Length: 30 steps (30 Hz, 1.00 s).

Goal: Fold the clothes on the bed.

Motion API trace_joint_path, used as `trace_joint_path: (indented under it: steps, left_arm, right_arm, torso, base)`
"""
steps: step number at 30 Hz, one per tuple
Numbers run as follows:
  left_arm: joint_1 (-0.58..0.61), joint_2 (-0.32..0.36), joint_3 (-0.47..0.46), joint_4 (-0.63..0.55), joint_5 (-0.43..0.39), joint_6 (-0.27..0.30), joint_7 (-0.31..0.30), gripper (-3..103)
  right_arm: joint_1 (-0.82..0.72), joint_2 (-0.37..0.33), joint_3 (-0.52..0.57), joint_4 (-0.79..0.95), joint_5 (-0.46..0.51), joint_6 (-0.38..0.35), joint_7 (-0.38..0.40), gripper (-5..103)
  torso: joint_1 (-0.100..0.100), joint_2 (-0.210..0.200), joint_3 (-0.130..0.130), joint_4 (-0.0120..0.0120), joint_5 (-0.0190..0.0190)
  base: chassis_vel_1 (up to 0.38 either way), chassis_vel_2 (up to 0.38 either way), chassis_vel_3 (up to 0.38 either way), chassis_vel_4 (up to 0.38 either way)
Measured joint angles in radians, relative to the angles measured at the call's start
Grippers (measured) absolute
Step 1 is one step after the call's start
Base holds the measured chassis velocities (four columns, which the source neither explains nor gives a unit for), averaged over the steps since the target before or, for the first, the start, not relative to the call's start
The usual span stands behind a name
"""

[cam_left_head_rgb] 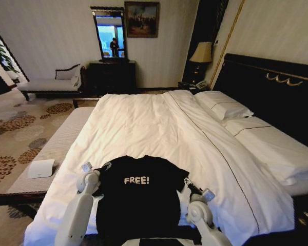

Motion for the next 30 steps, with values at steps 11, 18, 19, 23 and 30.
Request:
trace_joint_path:
  steps: [11,18,19,23,30]
  left_arm:
    - [-0.024,-0.004,-0.014,0.020,-0.035,-0.009,-0.005,54]
    - [-0.047,0.006,-0.017,0.040,-0.087,0.008,-0.030,27]
    - [-0.047,0.006,-0.017,0.040,-0.087,0.008,-0.030,27]
    - [-0.053,0.007,-0.018,0.043,-0.094,0.010,-0.032,11]
    - [-0.069,0.017,-0.029,0.052,-0.102,0.010,-0.030,0]
  right_arm:
    - [-0.002,0.003,-0.005,-0.008,-0.014,-0.001,0.001,100]
    - [-0.005,0.008,-0.005,-0.009,-0.021,-0.001,0.001,100]
    - [-0.005,0.008,-0.005,-0.009,-0.021,-0.001,0.001,100]
    - [-0.005,0.008,-0.003,-0.009,-0.023,-0.001,0.001,100]
    - [-0.006,0.013,-0.008,-0.012,-0.035,-0.002,0.001,100]
  torso:
    - [0.000,0.000,0.000,-0.0001,-0.0002]
    - [0.000,0.000,0.000,-0.0001,-0.0002]
    - [0.000,0.000,0.000,-0.0001,-0.0002]
    - [0.000,0.000,0.000,-0.0001,-0.0002]
    - [0.000,0.000,0.000,-0.0001,-0.0002]
  base:
    - [0.000,0.000,0.000,0.000]
    - [0.000,0.000,0.000,0.000]
    - [0.000,0.000,0.000,0.000]
    - [0.000,0.000,0.000,0.000]
    - [0.000,0.000,0.000,0.000]
